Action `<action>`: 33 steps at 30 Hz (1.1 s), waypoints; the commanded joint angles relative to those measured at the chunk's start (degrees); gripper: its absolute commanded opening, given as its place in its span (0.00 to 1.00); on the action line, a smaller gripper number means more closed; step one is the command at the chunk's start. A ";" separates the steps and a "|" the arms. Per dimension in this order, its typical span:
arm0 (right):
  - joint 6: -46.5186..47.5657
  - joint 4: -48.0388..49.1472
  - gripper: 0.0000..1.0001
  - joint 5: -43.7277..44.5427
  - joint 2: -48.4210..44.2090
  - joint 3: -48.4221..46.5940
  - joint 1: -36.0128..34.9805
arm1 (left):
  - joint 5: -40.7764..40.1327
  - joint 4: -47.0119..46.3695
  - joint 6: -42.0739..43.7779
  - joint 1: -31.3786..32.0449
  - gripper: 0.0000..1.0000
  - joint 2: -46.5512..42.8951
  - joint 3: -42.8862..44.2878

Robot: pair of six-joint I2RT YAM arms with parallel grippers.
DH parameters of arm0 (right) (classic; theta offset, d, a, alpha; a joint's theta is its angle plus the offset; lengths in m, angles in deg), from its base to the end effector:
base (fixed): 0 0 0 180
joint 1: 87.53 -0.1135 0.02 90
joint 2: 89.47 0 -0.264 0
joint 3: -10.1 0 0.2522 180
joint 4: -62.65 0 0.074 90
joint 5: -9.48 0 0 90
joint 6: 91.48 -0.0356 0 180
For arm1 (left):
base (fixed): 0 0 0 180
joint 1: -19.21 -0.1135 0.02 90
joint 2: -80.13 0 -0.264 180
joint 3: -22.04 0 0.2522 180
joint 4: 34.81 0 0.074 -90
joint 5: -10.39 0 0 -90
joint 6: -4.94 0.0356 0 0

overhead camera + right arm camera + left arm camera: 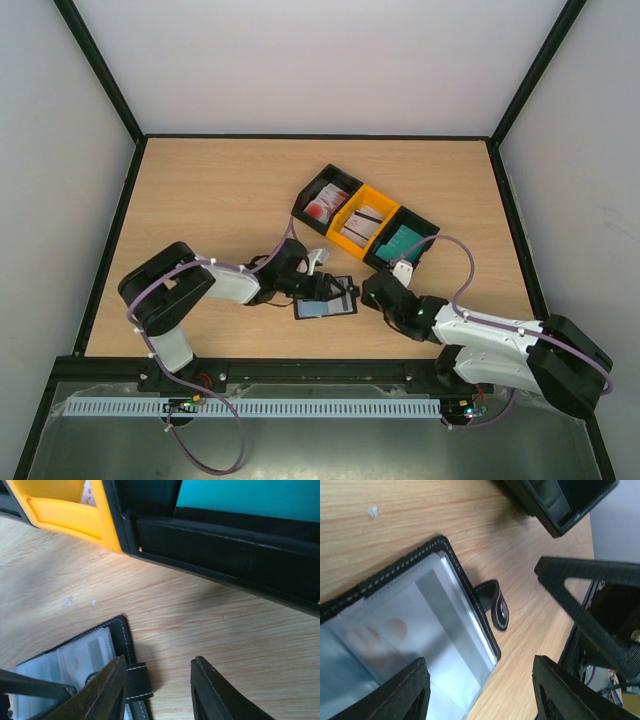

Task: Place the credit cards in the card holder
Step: Turn over the card slot in the card holder, then adjust the card holder at the center of the board.

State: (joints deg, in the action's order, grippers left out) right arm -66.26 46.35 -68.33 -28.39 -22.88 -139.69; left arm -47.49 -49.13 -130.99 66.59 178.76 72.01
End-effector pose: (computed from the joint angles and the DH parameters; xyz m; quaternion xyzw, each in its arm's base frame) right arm 0.1241 0.1474 0.1497 0.1416 0.9066 0.2773 0.2849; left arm 0.1975 -0.2426 0.1264 0.1399 0.8481 -0.4942 0.1300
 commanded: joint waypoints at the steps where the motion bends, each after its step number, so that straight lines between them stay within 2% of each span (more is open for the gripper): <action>1: -0.59 -0.91 0.36 -1.13 -0.68 2.01 0.68 | -1.58 -2.73 -1.09 0.64 0.59 2.18 1.92; 5: 1.38 -0.46 0.34 -5.45 1.48 1.88 0.88 | -3.12 -0.91 0.31 0.63 0.59 0.83 1.83; 9: 3.24 -2.53 0.28 -7.00 4.25 -0.08 0.84 | -6.30 1.62 2.21 0.62 0.60 -3.52 1.58; 11: 4.42 -3.68 0.25 -7.79 5.33 -1.57 0.90 | -9.68 4.13 3.51 0.56 0.61 -6.32 1.55; 20: 7.10 -9.29 0.25 -9.44 12.27 -7.20 0.84 | -28.65 19.81 7.77 -1.21 0.74 -20.32 -1.07; 25: 8.20 -12.30 0.22 -12.13 17.56 -9.52 -0.54 | -30.38 23.72 7.09 -5.73 0.76 -27.10 -4.77; 33: 8.94 -7.98 0.22 -18.00 24.50 -17.14 -4.77 | -27.99 26.52 6.62 -13.22 0.77 -33.16 -8.33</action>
State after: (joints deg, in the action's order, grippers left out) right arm -58.19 39.51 -81.34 -7.14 -37.64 -143.34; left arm -75.45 -25.43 -124.72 55.53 148.00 64.68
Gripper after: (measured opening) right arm 0.216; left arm 0.764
